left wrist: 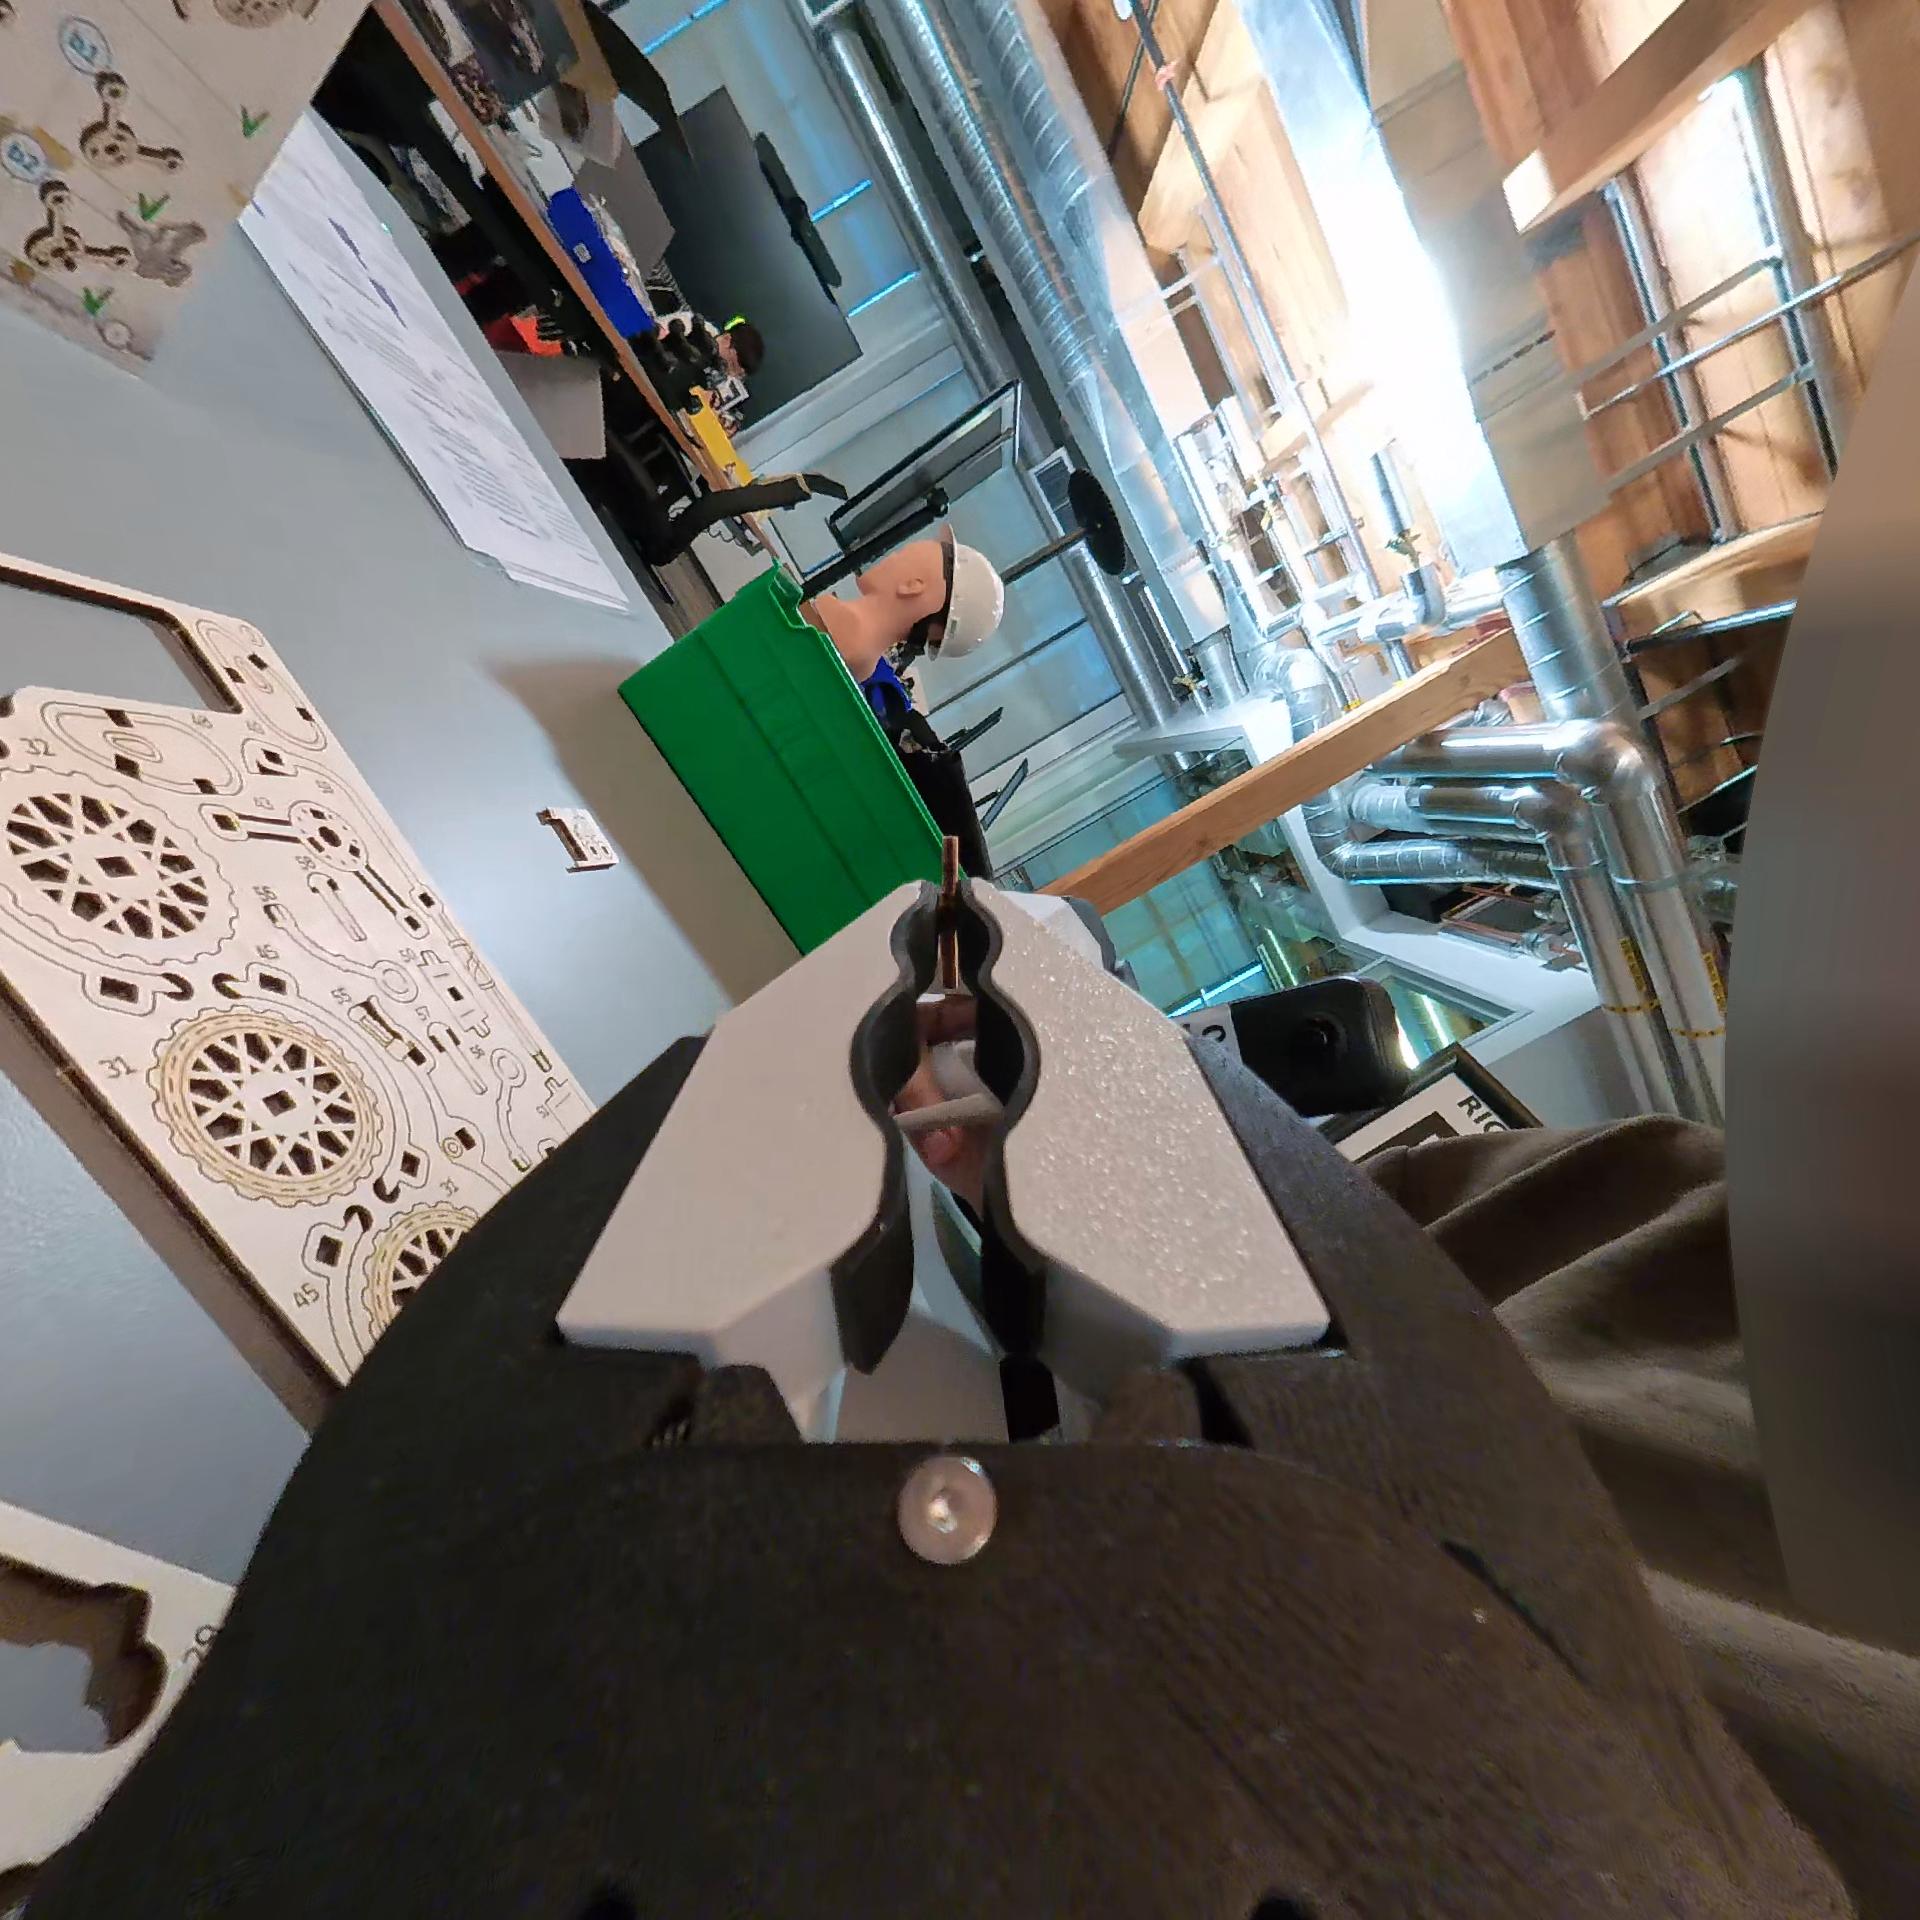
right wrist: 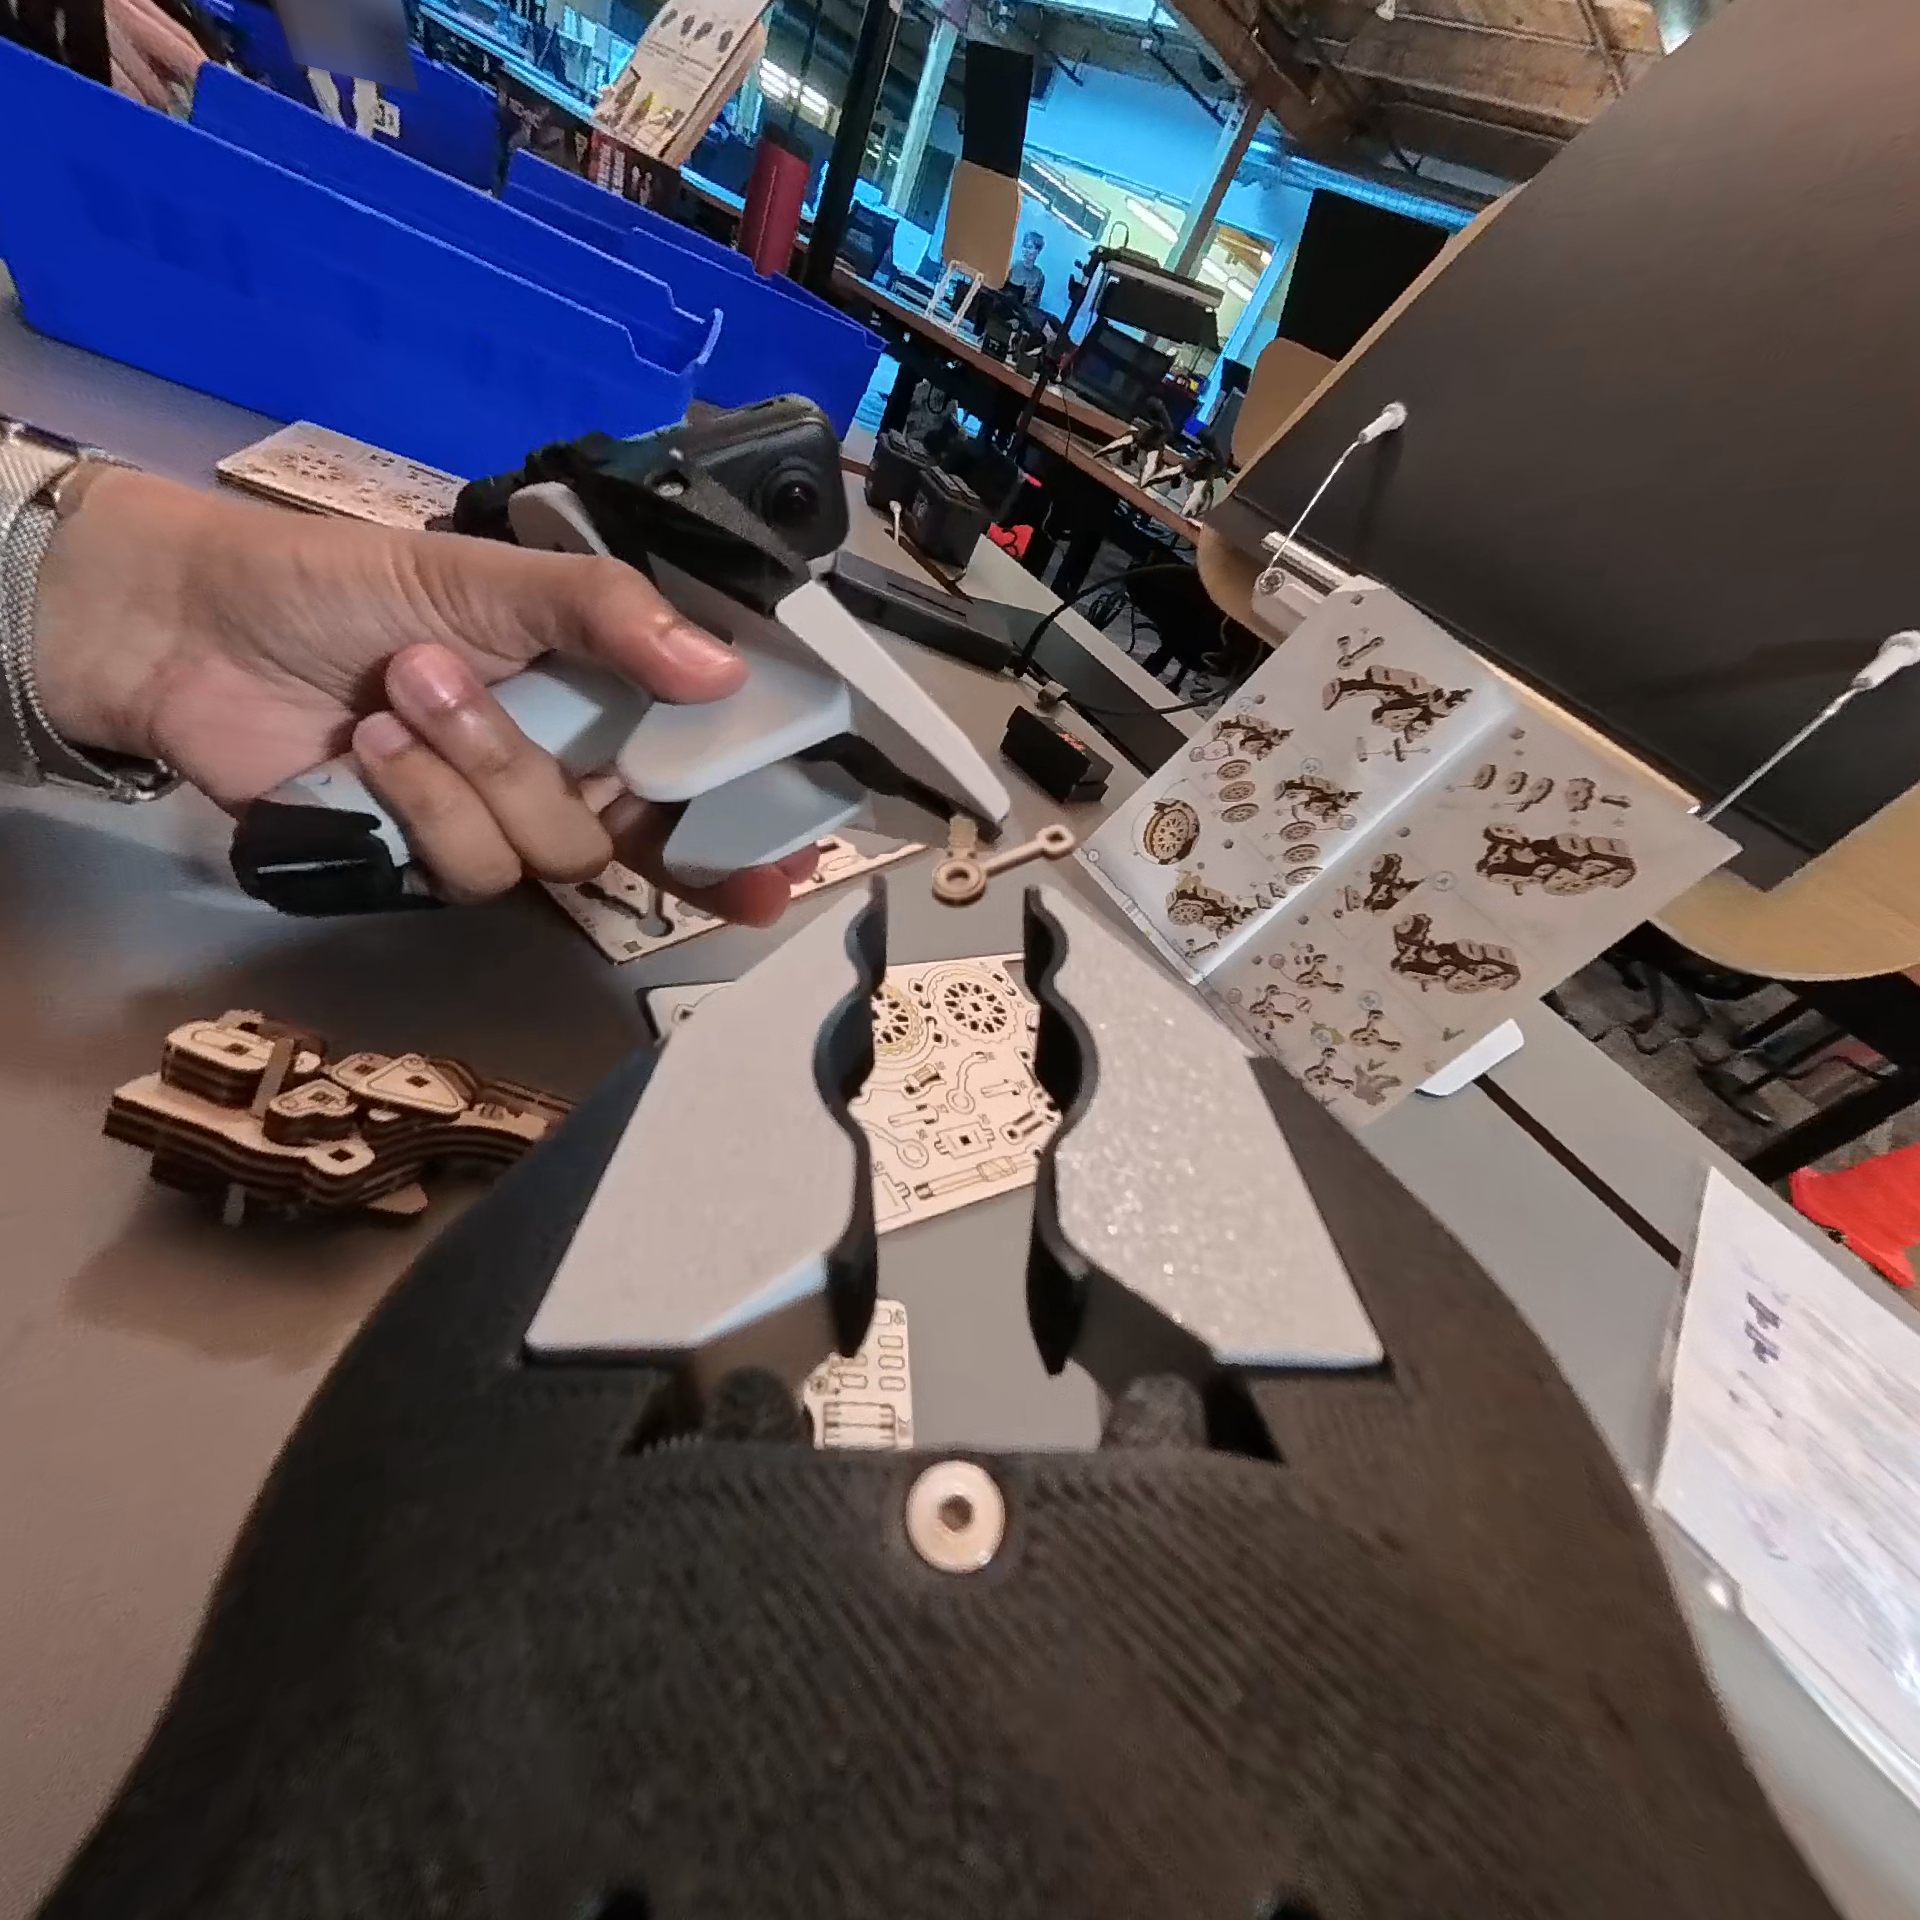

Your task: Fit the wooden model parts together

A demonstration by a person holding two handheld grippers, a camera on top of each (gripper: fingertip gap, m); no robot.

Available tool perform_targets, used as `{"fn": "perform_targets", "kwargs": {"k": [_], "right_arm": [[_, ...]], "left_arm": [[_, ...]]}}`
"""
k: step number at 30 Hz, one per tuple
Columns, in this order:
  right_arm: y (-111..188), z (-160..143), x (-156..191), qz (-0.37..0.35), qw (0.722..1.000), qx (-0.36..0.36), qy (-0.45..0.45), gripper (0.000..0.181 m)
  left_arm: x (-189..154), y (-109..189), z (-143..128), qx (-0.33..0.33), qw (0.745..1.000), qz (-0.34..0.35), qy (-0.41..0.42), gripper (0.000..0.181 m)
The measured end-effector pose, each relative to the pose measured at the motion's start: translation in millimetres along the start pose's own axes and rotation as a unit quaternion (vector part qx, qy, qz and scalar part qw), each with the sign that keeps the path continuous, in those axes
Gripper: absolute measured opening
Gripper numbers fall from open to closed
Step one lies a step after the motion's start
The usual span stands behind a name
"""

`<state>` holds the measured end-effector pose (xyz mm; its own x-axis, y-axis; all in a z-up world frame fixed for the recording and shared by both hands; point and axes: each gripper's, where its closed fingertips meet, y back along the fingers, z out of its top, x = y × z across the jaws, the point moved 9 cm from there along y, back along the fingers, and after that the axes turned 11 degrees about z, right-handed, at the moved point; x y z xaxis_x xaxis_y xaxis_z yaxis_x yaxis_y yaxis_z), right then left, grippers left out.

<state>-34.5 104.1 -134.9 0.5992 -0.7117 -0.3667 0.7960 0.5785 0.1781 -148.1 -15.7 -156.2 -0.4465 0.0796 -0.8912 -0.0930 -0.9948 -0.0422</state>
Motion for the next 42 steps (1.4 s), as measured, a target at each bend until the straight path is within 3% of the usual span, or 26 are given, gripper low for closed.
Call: {"fn": "perform_targets", "kwargs": {"k": [17, 23, 27, 32, 37, 42], "right_arm": [[3, 4, -9, 0.029, 0.995, -0.008, -0.093, 0.009], [7, 10, -10, 0.050, 0.984, -0.002, -0.171, 0.009], [9, 2, 21, 0.110, 0.969, 0.070, -0.211, 0.008], [12, -3, 57, 0.159, 0.962, 0.131, -0.182, 0.009], [12, -13, 50, 0.159, 0.953, 0.148, -0.210, 0.009], [18, -14, 37, 0.138, 0.948, 0.128, -0.255, 0.008]], "left_arm": [[-8, -5, -5, 0.014, 1.000, -0.011, -0.021, 0.000], [-11, 5, 0, 0.034, 0.991, 0.072, -0.106, 0.036], [-14, 22, -13, 0.076, 0.964, 0.162, -0.197, 0.036], [-9, 43, -37, 0.135, 0.950, 0.210, -0.190, 0.031], [0, 42, -49, 0.189, 0.922, 0.252, -0.227, 0.023], [0, 42, -50, 0.195, 0.927, 0.239, -0.215, 0.017]]}}
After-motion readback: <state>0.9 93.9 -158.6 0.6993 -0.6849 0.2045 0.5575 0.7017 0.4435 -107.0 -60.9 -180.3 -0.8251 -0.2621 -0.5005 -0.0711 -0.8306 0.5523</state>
